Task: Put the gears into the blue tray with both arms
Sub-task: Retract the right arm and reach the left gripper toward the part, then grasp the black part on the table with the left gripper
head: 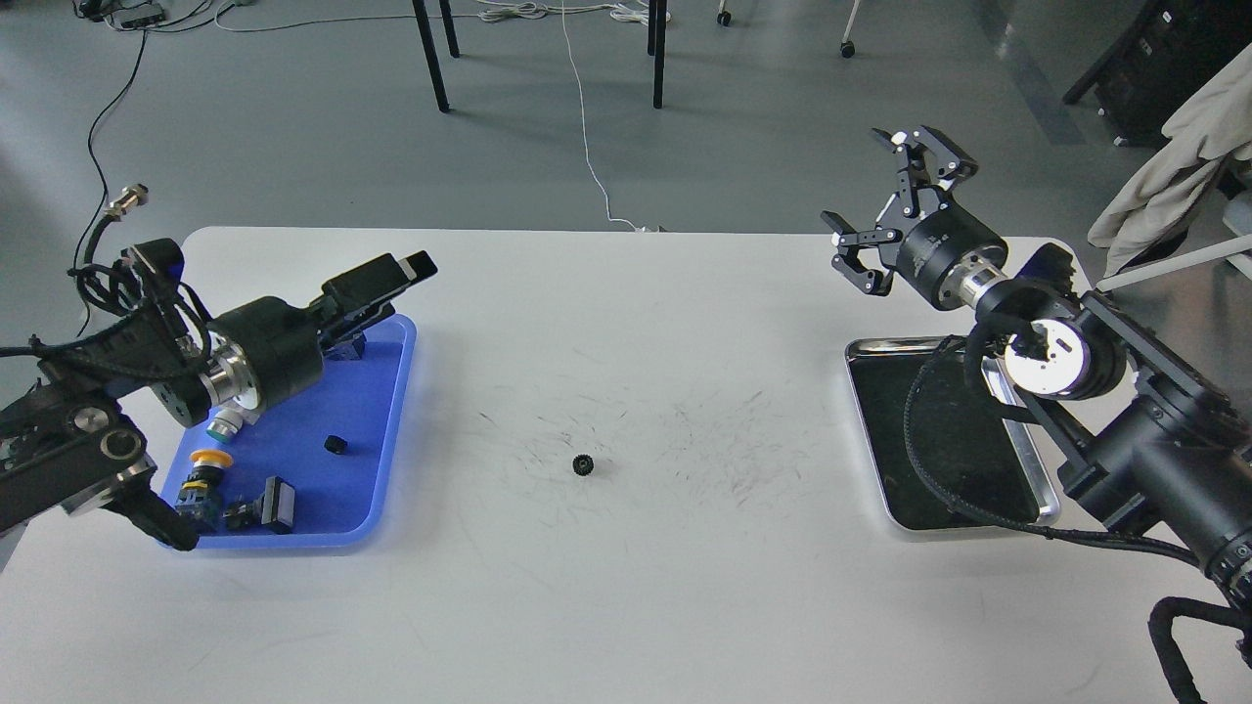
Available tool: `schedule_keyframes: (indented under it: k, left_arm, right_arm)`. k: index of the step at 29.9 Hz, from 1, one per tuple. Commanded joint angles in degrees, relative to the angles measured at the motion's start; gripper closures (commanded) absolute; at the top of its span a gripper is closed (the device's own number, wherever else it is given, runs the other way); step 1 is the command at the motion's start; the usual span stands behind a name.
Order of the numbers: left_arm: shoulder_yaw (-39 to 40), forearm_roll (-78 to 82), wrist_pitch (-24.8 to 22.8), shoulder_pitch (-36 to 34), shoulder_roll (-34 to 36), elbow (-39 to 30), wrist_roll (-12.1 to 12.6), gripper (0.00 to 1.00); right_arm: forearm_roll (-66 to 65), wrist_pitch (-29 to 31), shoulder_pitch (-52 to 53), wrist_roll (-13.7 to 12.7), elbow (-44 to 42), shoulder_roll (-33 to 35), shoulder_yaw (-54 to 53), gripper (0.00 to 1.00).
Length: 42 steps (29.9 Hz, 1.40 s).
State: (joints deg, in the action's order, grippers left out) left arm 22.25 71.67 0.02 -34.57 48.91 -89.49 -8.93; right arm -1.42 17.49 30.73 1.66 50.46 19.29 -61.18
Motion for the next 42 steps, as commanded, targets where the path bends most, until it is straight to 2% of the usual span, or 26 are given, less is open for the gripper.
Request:
schedule_keyframes:
  k: [1, 5, 11, 18, 23, 28, 32, 38, 42]
  left_arm:
    - [-0.90, 17.06, 4.10, 2.13, -5.13, -0.51, -0.21, 0.02]
    - [-2.48, 32.27, 4.63, 2.84, -9.97, 0.54, -0.21, 0.02]
    - [-4.15, 53.33, 5.34, 3.01, -16.04, 4.93, -0.38, 0.02]
    - [-4.33, 53.33, 5.34, 5.38, -20.87, 10.64, -0.38, 0.03]
    - [-4.50, 53.33, 6.30, 5.83, -24.21, 15.03, -2.58, 0.05]
    - [-4.50, 53.33, 8.50, 5.83, -26.94, 19.61, -2.76, 0.07]
    - [-4.50, 53.33, 8.76, 5.91, -27.47, 21.19, -2.76, 0.12]
    - [-4.50, 53.33, 9.03, 6.26, -28.26, 23.13, -2.76, 0.29]
    - [-4.50, 53.33, 9.12, 6.27, -29.14, 24.45, -2.85, 0.32]
  right_arm:
    - [4.49, 5.97, -7.08, -0.34, -1.15, 0.57, -4.65, 0.04]
    - [4.85, 8.62, -10.07, -0.07, -3.97, 0.48, -5.00, 0.04]
    - [4.94, 10.51, -11.66, -0.07, -3.53, 0.48, -5.18, 0.04]
    - [4.94, 10.51, -11.66, 0.01, -0.99, 0.39, -4.48, 0.04]
    - [4.94, 10.51, -11.49, 0.01, 0.25, 0.04, -4.48, 0.04]
    - [4.94, 10.51, -11.49, 0.10, 0.25, 0.13, -4.48, 0.04]
    - [4.85, 10.51, -11.49, 0.10, 0.60, 0.39, -4.48, 0.04]
    - [4.76, 10.51, -11.22, 0.10, 1.65, 0.57, -4.48, 0.04]
    - [4.67, 10.51, -11.13, 0.10, 1.65, 0.57, -4.48, 0.04]
